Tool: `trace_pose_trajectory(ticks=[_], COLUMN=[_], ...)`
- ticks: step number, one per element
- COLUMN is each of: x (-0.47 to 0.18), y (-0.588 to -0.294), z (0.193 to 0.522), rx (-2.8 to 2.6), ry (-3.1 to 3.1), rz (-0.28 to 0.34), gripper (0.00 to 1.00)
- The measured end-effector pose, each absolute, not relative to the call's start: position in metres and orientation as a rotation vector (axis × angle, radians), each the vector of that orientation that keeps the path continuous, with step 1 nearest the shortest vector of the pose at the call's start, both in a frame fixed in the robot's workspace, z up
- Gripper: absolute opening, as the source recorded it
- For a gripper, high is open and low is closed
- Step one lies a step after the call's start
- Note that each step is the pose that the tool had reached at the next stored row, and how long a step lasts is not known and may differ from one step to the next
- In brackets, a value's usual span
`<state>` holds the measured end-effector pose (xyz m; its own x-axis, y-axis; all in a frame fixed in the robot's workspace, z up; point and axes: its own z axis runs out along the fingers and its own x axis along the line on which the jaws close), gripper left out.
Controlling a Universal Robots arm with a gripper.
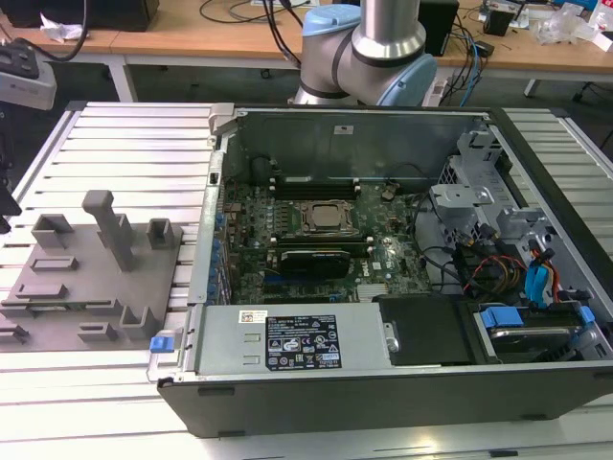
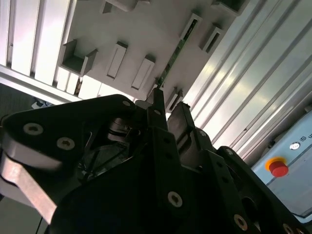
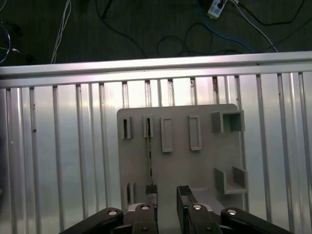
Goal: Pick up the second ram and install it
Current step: 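Pick up the second ram and move it above second insertion slot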
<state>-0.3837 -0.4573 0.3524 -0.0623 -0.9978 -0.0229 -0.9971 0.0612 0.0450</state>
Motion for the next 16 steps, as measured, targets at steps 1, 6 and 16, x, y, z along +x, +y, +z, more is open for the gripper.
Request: trace_pose_trajectory(ticks=[1, 6, 16], x=[-0.384, -0.384, -0.384], y=[-0.457, -0.457, -0.457], z=[0.352, 0.347, 0.332], rx=[2.141, 2.141, 2.141], ry=[-2.278, -2.278, -2.278], rz=[-0.076, -0.076, -0.076], gripper=[0.30, 0.30, 0.30])
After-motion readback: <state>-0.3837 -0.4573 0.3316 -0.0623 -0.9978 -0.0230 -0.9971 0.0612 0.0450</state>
